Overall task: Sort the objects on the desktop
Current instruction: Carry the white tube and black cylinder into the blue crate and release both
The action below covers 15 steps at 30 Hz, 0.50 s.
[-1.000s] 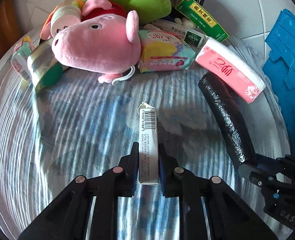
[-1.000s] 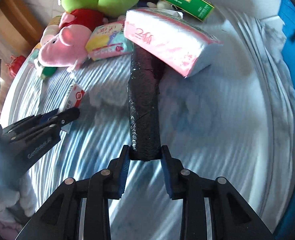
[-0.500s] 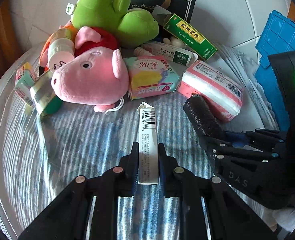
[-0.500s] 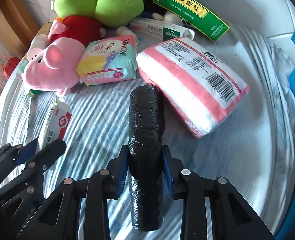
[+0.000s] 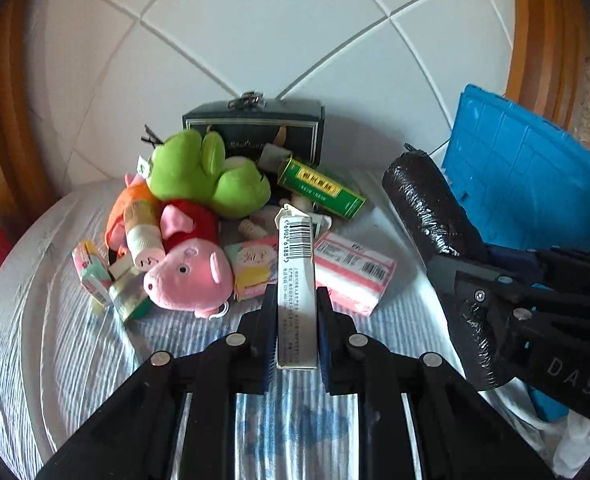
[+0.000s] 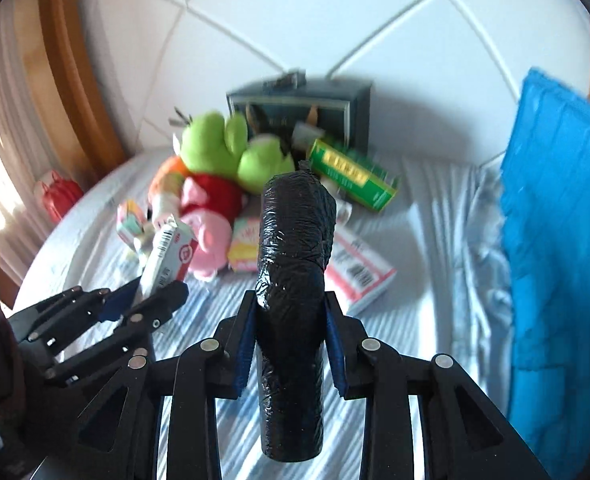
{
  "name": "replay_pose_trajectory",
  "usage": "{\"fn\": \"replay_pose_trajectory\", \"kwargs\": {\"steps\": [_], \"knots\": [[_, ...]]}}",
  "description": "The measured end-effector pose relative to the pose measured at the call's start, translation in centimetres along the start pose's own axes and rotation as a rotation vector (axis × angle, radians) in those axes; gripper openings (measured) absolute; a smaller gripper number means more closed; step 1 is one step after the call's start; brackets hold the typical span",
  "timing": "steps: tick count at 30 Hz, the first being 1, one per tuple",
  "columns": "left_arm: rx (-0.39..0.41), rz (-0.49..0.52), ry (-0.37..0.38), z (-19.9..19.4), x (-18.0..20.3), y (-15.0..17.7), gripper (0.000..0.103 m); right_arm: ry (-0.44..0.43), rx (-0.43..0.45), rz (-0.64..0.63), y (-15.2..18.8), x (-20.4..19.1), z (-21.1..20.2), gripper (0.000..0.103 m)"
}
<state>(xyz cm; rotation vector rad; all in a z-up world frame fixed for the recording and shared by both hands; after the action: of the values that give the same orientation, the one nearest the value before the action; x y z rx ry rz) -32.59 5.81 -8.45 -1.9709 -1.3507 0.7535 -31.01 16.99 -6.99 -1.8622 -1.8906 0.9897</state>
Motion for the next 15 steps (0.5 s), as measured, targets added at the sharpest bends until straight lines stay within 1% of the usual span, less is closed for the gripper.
{"fn": "replay_pose_trajectory", "kwargs": {"steps": [5,8,10,15], "knots": [[0.123,0.043,0.017,-5.4,2.7,-3.6,0.017,0.029,0.152,0.010,-2.1,0.7,-7.9,0.031],[0.183,0.067,0.041,-7.8,4.8,-5.9,0.017,0.061,0.221,0.027,-3.2,2.0,-12.3,0.031],[0.217,0.086,0.057,-9.1,6.5,-7.4,0.017,0.087,0.265,0.041,-3.8,3.2,-15.2,0.031],[0.270,0.139,0.131,-11.6,11.8,-11.0,0.017,0.174,0.357,0.071,-4.9,7.0,-21.5,0.031]]}}
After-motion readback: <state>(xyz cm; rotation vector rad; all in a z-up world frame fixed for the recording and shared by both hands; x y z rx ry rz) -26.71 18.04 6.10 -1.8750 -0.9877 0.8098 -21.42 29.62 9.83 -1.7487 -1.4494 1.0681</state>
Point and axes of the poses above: each gripper's, at about its wrist camera, not at the fingertips, and z roughly the way its jaws point, x to its right, y to its underside, the point moved 5 cm from there along z, roughly the way its jaws point, and after that the axes turned 12 degrees about z, right-handed, at the moved point
